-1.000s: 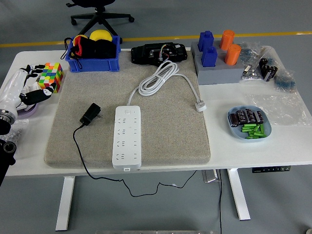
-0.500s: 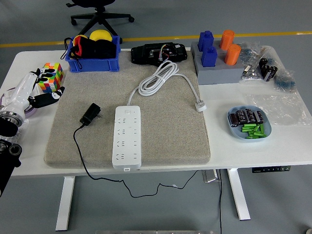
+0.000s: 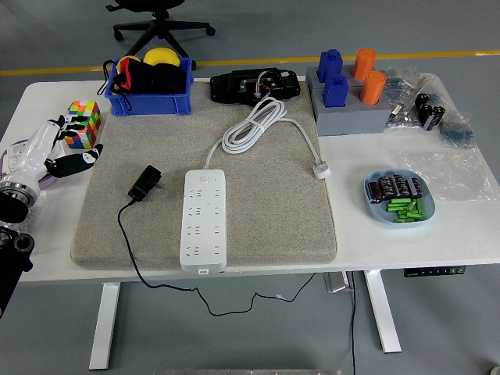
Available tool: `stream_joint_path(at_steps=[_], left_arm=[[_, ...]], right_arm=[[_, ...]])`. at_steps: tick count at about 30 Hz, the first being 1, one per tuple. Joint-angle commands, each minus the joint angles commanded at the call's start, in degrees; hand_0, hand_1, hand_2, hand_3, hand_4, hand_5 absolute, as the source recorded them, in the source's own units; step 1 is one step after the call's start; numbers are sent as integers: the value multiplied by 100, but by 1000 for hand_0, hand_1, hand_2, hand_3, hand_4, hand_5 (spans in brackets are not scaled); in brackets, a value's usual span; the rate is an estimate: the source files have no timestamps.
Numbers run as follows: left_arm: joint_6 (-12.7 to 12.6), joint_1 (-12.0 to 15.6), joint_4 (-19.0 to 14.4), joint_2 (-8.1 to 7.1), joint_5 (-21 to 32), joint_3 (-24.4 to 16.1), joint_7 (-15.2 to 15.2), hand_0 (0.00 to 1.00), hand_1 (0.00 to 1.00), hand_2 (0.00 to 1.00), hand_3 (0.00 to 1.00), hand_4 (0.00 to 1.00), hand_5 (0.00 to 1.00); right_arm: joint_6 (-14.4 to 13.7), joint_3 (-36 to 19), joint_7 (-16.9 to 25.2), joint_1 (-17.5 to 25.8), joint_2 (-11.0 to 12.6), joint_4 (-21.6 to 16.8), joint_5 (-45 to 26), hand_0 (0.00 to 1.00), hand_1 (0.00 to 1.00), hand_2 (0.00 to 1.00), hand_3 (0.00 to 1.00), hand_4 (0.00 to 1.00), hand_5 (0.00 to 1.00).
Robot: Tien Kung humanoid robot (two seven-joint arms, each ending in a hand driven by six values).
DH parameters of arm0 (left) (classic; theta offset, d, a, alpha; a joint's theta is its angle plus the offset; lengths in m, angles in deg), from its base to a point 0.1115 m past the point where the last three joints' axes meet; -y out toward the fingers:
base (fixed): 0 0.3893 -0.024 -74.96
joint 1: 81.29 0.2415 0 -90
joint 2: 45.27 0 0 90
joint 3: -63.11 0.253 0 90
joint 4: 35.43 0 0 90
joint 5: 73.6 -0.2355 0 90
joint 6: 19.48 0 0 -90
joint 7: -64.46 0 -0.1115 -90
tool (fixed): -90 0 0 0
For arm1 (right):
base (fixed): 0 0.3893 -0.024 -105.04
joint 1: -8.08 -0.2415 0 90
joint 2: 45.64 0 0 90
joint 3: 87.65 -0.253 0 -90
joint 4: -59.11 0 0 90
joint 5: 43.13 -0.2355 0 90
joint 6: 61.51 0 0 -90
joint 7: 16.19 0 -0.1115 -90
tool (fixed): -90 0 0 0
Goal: Pull the plug out,throw it away,press the button
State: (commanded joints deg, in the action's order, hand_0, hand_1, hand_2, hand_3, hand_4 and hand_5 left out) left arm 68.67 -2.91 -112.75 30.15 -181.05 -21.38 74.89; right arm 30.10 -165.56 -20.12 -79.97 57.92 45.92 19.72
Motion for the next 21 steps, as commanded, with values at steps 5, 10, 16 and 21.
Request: stream_joint_path(at_steps=[5, 10, 16, 21], left_arm=[[39, -4, 10, 4, -1, 1, 40, 788, 756, 771, 827, 699, 239], [61, 8, 14, 11, 9, -1, 58, 788, 756, 771, 827, 699, 239], [59, 2, 9, 12, 20, -3, 57, 784, 754, 770, 829, 698, 240], [59, -4, 3, 10, 30, -15, 51, 783, 752, 769, 826, 698, 240]], right_arm=[[5, -19, -6, -8, -12, -1, 3, 726, 674, 655, 629, 739, 595], [7, -31, -9, -9, -16, 1, 9, 726, 674, 655, 629, 739, 595], [8, -43, -9, -6, -12, 2, 13, 726, 674, 655, 629, 739, 595], [7, -50, -9, -14, -17, 3, 16, 726, 674, 655, 629, 739, 595]])
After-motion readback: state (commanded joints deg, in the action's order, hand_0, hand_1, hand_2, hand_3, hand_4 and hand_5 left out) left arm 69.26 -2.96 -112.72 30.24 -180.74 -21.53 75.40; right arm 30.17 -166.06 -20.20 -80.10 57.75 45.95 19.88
